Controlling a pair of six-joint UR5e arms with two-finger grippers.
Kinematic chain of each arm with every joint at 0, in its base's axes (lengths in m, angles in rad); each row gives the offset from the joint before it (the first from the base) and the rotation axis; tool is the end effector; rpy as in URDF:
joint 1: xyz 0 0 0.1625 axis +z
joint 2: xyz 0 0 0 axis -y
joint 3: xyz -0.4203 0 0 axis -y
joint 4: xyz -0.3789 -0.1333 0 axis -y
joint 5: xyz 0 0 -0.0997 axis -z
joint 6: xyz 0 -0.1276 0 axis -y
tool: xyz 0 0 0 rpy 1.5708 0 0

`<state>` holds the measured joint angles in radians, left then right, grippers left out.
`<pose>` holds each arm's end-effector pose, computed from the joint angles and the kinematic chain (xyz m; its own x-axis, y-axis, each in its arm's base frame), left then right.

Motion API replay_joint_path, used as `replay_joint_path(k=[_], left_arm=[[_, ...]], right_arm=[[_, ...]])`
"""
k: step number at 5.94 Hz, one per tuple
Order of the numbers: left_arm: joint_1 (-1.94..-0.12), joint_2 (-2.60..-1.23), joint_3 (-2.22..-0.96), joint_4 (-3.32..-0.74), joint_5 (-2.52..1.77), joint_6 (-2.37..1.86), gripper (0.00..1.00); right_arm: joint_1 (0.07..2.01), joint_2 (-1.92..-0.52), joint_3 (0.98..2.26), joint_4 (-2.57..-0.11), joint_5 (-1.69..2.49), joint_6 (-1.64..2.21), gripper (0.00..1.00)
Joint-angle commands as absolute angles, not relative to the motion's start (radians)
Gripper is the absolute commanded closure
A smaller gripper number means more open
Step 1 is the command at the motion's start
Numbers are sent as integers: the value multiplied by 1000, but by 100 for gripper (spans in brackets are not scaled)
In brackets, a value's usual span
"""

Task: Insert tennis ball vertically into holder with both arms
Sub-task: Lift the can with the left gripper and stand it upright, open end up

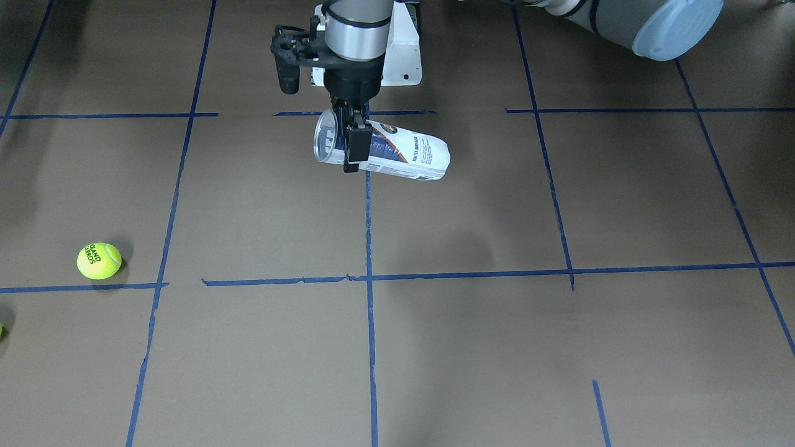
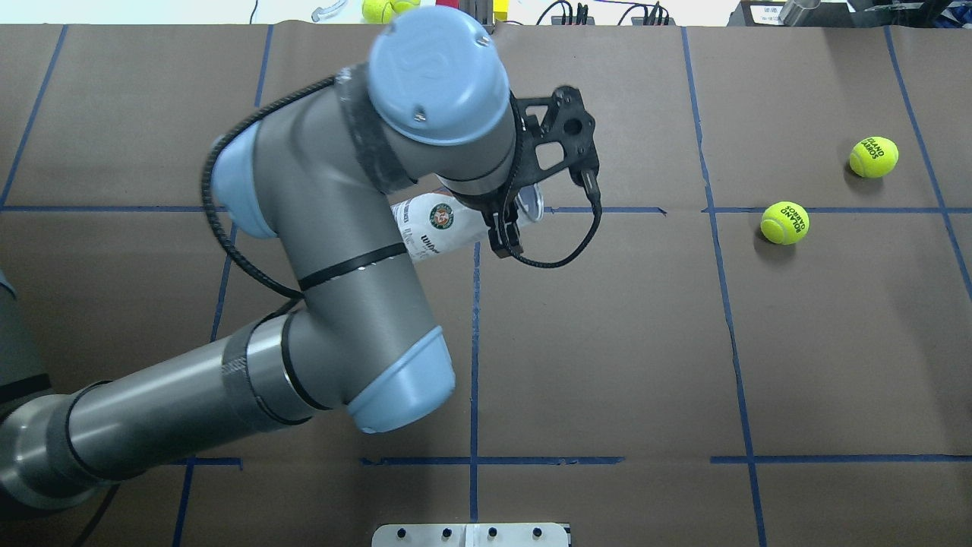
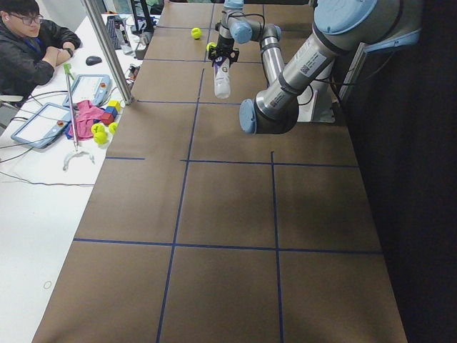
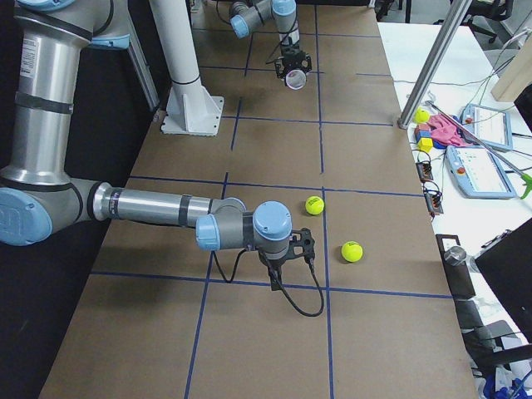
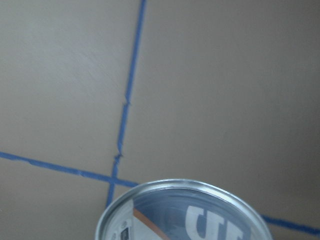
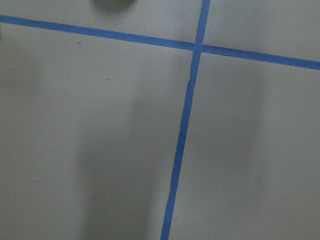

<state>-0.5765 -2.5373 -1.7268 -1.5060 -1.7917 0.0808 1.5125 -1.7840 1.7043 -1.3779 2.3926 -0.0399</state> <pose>0.5022 -0.4522 0.0341 0.3374 0.9406 -0.0369 -0.4402 0.1923 0.8771 0.0166 -0.3993 0.6785 0.6721 -0.1617 0.7226 0.0848 0.9862 0.1419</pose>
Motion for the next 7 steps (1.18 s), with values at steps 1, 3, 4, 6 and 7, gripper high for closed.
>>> replay_joint_path(k=[1, 3, 4, 6, 7], left_arm=[[-597, -2408, -1767, -1877, -1799, -100, 19], [-597, -2249, -1779, -2235, -1799, -158, 19], [-585, -2211, -1769, -2404, -1799, -242, 19], [-577, -2207, -1743, -2584, -1790, -268, 19], [-572, -2218, -1677, -2676, -1784, -268, 19]], right_arm=[[1513, -1784, 1704, -1378, 2391, -40, 0], [1513, -1784, 1706, -1378, 2391, -40, 0], [1513, -1783, 1706, -1378, 2393, -40, 0], [1513, -1781, 1704, -1378, 2391, -40, 0], [1511, -1781, 1706, -1378, 2391, -40, 0]])
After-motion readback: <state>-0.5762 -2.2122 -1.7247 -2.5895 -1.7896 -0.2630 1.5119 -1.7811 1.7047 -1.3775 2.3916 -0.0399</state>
